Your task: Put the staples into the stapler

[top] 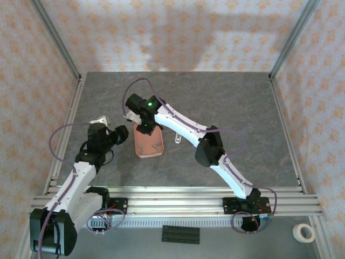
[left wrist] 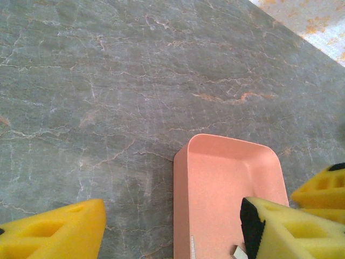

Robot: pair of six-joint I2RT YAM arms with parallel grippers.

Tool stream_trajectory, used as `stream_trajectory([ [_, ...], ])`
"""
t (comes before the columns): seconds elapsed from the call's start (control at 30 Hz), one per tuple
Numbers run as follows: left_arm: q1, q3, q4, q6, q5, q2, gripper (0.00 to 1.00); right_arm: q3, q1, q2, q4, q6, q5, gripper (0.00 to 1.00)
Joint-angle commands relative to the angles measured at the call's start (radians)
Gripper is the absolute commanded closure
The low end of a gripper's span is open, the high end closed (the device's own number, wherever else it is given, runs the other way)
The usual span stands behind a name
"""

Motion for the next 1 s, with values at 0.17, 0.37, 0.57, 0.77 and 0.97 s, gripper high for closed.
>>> stream_trajectory([
  [0.17, -0.048, -0.017, 0.142, 0.013, 0.03, 0.005, 0.32, -0.424, -0.01, -0.307, 0.169, 0.222, 0.068, 0.84],
  [0.37, -0.133, -0.021, 0.196, 0.039, -0.009, 0.056, 0.32, -0.773, -0.032, -0.507, 0.274, 0.49, 0.12, 0.85],
  [0.57, -0.19, -0.025, 0.24, 0.043, -0.018, 0.112, 0.33, -1.069, -0.048, -0.656, 0.342, 0.78, 0.151, 0.85],
  [0.77, -0.236, -0.01, 0.244, 0.068, -0.039, 0.137, 0.33, -1.215, -0.057, -0.687, 0.341, 0.999, 0.161, 0.85],
  [0.97, -0.254, -0.025, 0.301, 0.097, 0.04, 0.167, 0.33, -1.297, -0.057, -0.675, 0.359, 1.114, 0.168, 0.85],
])
